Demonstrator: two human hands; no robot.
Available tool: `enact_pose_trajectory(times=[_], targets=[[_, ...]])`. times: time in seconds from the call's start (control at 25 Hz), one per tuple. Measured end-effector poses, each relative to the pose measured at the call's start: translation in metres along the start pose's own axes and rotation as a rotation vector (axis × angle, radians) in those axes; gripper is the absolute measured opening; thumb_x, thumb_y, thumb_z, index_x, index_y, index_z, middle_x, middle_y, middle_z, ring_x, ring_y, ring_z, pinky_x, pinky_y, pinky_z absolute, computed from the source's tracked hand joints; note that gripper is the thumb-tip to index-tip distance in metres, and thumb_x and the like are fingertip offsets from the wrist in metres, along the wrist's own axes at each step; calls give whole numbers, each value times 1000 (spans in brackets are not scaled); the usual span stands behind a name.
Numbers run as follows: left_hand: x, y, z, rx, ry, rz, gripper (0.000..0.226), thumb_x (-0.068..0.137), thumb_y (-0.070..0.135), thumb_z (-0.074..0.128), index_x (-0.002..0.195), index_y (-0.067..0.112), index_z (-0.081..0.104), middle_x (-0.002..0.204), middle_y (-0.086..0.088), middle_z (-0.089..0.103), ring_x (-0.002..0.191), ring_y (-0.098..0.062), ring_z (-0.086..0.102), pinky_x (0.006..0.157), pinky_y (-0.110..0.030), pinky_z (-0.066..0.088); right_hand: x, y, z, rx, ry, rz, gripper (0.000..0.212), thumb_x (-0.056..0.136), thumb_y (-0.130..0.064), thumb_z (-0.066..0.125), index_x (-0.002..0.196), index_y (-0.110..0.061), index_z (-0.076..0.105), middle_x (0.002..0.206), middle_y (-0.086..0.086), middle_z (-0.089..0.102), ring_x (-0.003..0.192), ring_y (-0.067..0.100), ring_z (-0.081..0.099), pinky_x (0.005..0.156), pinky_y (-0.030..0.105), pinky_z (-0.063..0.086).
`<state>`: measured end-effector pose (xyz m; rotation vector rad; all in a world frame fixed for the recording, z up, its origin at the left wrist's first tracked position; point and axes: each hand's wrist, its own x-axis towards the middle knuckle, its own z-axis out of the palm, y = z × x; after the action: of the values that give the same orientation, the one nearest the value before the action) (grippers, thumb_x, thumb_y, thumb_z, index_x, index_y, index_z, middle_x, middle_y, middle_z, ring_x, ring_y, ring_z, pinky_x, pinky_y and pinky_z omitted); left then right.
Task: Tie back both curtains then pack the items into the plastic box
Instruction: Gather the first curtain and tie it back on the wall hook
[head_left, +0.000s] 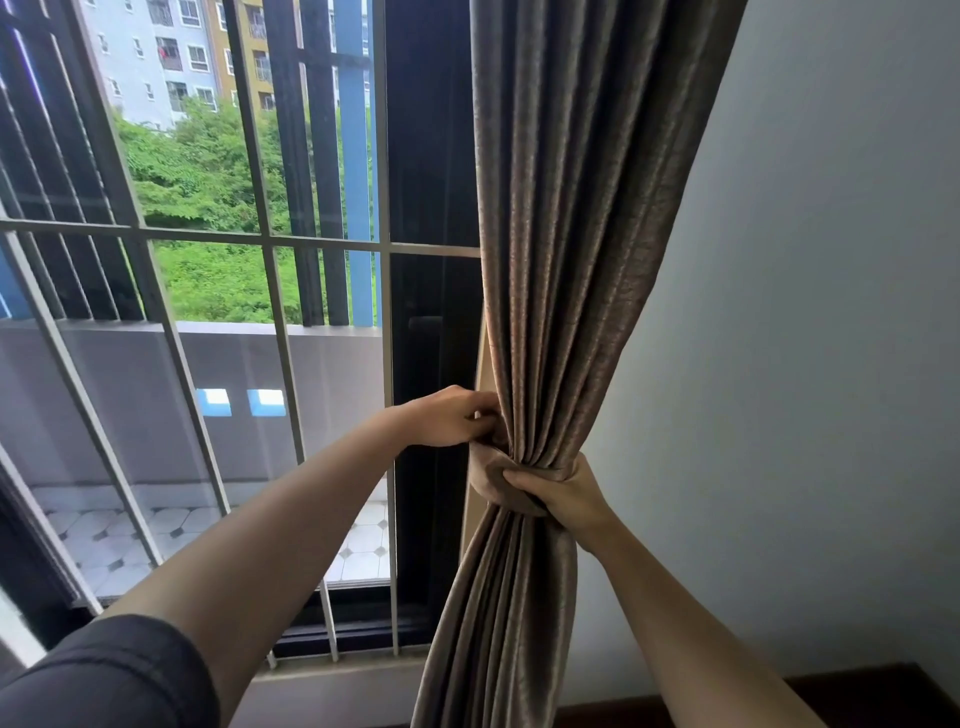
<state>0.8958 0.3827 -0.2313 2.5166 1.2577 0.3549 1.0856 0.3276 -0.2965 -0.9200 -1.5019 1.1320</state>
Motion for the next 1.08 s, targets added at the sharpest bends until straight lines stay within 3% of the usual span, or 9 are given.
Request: enact_pose_trajectory(times=[0.12,0.28,0.48,0.6,0.76,0.84,0.96,1.08], targets=[[5,5,-9,11,3,23,25,95,19,51,117,10,59,95,3,58,83,-14,54,68,-10,40,0,0,-3,-3,5,4,32,75,1,73,101,-16,67,100,3,71,91,9,69,79,18,53],[8,6,-27,206,-120,-27,33,85,18,60,118,13,58,110,-6,59,100,-24,55,84,-29,47,-1,1,-1,-6,4,-8,32,74,3,73,101,-13,68,99,3,71,90,8,69,77,17,52],[12,-4,-30,201,-65,-88,42,87,45,51,124,25,51,127,-8,52,116,-26,46,103,-43,38,0,2,1,15,-4,4,32,74,6,72,95,-18,68,93,-2,71,85,3,69,73,14,52],[5,-2,-32,70,-28,-80,33,92,30,55,119,12,55,112,-12,60,100,-25,54,92,-38,45,1,3,2,20,3,9,32,74,5,72,95,-18,68,93,-1,71,84,4,69,72,16,52],[0,-11,-46,98,41,-77,41,84,40,65,97,1,66,90,-17,66,73,-18,52,69,-32,45,1,7,3,24,13,30,37,72,1,76,106,-11,67,102,5,71,92,11,69,74,17,53],[-4,-19,-47,161,41,-81,42,85,44,63,95,3,67,87,-15,66,70,-19,53,67,-29,44,1,8,6,12,9,32,45,72,-1,77,114,-7,63,107,7,69,95,11,68,75,17,53],[-20,-33,-43,221,117,-6,35,85,47,58,84,11,61,77,-4,64,68,-17,58,67,-31,49,1,6,9,-5,-6,32,42,72,-1,76,111,-10,64,104,3,69,90,6,68,73,15,52],[-54,-43,-13,193,262,1,30,89,45,53,82,17,57,73,4,58,62,-11,55,59,-18,41,-2,7,11,1,-35,15,35,73,0,75,102,-17,66,95,-3,71,88,7,69,73,16,52]])
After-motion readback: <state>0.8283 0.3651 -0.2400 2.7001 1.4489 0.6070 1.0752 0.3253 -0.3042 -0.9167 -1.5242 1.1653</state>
